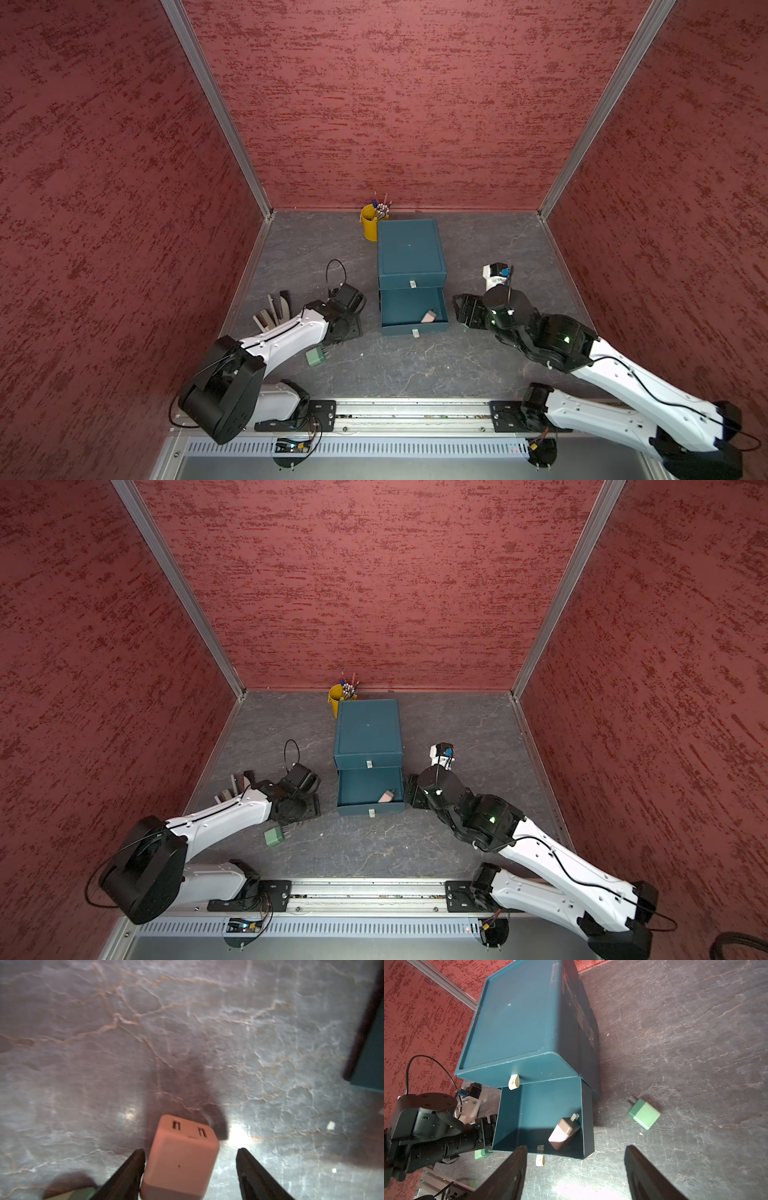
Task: Place the plugs into the drawer by color
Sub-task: Pick up the plug from the center of the board, then place the plug in the drawer.
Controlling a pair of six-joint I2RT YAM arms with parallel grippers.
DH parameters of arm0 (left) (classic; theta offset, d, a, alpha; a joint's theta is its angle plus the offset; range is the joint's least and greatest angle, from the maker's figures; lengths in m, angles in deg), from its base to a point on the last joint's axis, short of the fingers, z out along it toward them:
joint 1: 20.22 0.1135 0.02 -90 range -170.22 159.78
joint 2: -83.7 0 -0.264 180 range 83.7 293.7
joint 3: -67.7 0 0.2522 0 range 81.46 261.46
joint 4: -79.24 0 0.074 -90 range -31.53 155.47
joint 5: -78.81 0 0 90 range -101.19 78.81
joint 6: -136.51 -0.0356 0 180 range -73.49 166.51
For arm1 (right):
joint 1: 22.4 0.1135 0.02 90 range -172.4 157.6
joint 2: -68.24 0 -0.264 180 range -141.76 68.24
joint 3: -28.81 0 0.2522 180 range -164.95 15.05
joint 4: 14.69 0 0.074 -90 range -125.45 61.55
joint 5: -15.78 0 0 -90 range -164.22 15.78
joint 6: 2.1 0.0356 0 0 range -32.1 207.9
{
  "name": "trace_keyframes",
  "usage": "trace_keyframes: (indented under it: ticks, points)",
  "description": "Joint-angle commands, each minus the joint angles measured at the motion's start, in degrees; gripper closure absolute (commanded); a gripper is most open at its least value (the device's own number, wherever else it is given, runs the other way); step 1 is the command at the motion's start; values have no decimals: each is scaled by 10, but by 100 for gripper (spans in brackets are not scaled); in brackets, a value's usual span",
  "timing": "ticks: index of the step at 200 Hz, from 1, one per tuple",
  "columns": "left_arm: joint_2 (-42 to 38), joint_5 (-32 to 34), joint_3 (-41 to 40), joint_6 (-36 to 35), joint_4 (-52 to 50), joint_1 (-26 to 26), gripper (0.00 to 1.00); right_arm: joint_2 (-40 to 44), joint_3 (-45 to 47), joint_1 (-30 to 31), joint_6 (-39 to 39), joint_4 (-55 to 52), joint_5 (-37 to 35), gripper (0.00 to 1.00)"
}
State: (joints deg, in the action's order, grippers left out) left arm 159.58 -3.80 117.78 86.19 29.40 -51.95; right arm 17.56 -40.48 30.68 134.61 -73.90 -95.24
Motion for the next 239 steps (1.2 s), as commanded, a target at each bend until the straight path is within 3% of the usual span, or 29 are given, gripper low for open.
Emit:
trace_keyframes:
  ticks: [1, 40, 73, 101, 124, 164, 200, 239]
  points:
    - [13, 8, 1, 12, 8, -6, 27, 2, 2, -4, 1, 8, -12, 23]
    - [26, 25, 8, 5, 7, 9, 29, 4, -4, -4, -4, 3, -13, 23]
    - [35, 39, 26, -6, 3, 11, 38, 4, -6, -4, -6, 4, -13, 24]
    - [44, 47, 32, -8, -3, 10, 51, 4, -9, -4, -8, 4, -14, 29]
    - [37, 48, 32, -10, -8, 9, 67, 4, -11, -5, -14, 7, -11, 32]
    - [-15, 68, 64, -16, -60, 7, 82, 6, -12, -4, -30, 24, 6, 34]
    - [-107, 105, 164, -20, -153, -33, 91, 19, -7, -4, -37, 35, 15, 36]
    - [-139, 150, 299, -25, -205, -131, 96, 34, 24, -4, -54, 80, 56, 40]
